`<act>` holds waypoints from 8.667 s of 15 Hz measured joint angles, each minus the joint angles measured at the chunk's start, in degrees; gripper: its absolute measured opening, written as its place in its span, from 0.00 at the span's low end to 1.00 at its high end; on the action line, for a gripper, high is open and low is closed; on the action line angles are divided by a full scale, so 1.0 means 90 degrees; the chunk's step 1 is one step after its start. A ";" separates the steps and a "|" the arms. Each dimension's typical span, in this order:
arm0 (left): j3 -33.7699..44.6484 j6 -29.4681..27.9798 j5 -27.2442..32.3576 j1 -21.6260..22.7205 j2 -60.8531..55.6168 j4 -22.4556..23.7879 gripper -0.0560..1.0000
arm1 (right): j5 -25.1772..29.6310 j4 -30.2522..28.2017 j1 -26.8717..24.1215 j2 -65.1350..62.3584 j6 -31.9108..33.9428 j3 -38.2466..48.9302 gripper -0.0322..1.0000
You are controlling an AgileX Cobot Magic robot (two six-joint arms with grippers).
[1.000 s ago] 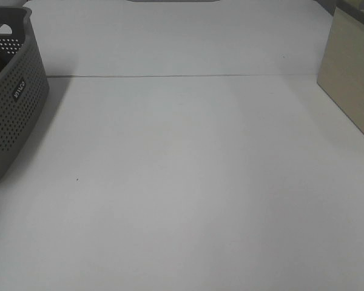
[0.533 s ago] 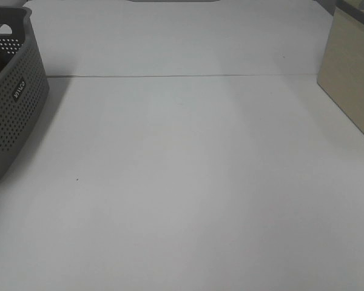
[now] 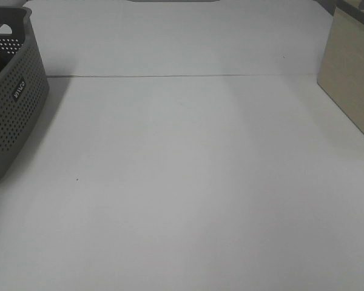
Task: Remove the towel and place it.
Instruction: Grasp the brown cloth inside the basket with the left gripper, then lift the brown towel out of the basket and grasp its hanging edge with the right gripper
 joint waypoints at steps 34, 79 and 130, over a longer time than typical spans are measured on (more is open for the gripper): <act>0.0000 -0.0076 -0.0968 -0.6449 -0.4736 0.0898 0.05 | -0.3438 0.6277 0.0000 0.4673 -0.7277 -0.0554 0.69; 0.0000 -0.0019 -0.1687 -0.6519 -0.4342 0.1311 0.05 | 0.0942 0.7181 0.1572 1.1637 -0.9167 -0.6290 0.61; 0.0000 -0.3527 -0.1541 -0.6513 -0.4342 0.1662 0.05 | 0.0961 0.4425 0.1884 1.1886 -0.2954 -0.7856 0.04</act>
